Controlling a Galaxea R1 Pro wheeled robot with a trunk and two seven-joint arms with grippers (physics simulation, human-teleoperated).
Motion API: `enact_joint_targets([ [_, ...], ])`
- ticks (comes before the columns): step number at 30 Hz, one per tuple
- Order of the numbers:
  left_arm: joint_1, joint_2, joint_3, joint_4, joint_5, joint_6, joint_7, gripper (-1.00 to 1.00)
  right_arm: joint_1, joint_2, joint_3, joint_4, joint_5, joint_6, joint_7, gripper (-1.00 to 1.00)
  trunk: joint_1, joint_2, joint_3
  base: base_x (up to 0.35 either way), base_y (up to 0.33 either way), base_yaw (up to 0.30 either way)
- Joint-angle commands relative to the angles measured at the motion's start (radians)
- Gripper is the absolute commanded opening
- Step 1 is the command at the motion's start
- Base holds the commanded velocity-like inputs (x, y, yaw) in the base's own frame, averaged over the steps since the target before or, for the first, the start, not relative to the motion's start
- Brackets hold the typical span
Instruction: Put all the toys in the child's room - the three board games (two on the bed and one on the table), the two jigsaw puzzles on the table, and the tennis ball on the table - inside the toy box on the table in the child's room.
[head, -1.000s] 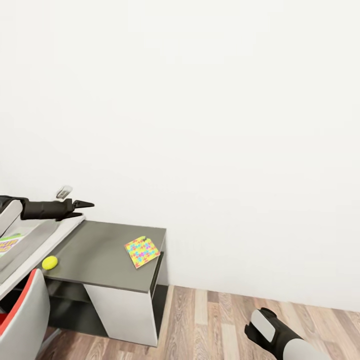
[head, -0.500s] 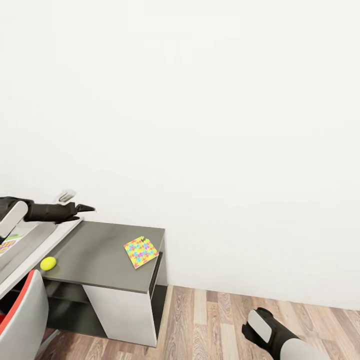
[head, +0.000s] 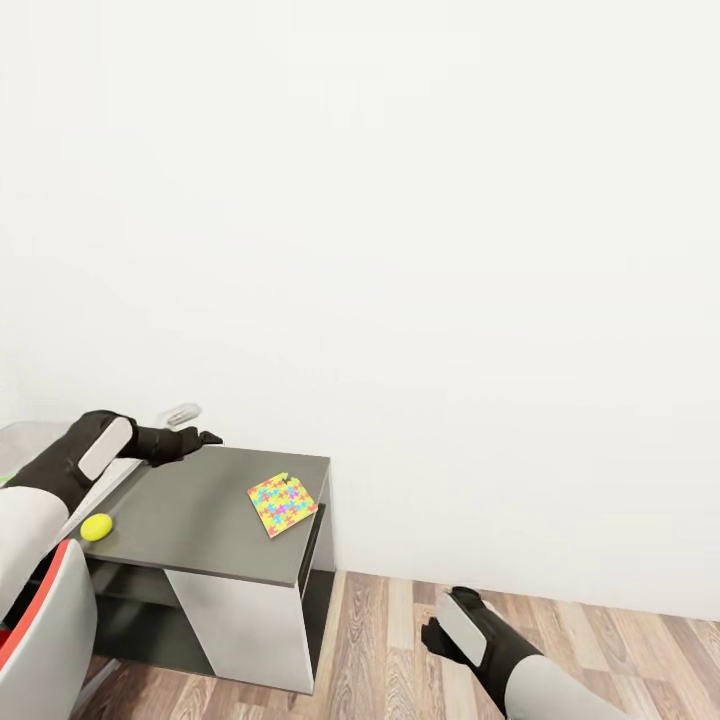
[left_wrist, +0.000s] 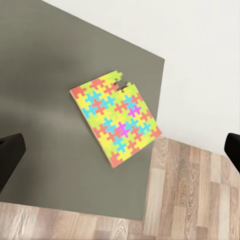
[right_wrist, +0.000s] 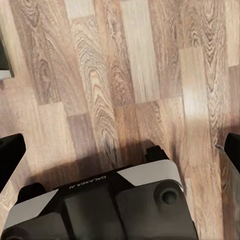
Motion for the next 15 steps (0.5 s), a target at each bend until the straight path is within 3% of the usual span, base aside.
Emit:
enact_joint_targets([
  [1,0.001,-0.005,-0.004,0.001,-0.009,-0.002,0.0,1.0,-0.002,0.003,0.009,-0.005,-0.008,0.01,-0.011,1.0,0.001,-0.003,-0.002,0.0,0.0,0.0],
  [6,0.011,-0.021,-0.003,0.003,-0.007,-0.009,0.023,1.0,-0.005,0.006,0.014,-0.018,-0.007,0.035,-0.021,1.0,0.001,-0.003,-0.002,0.0,0.0,0.0],
  [15,0.015,-0.024,0.0,-0.005,0.0,-0.008,0.024,1.0,-0.005,0.008,0.015,-0.02,-0.007,0.038,-0.024,1.0,0.001,-0.003,-0.002,0.0,0.0,0.0],
])
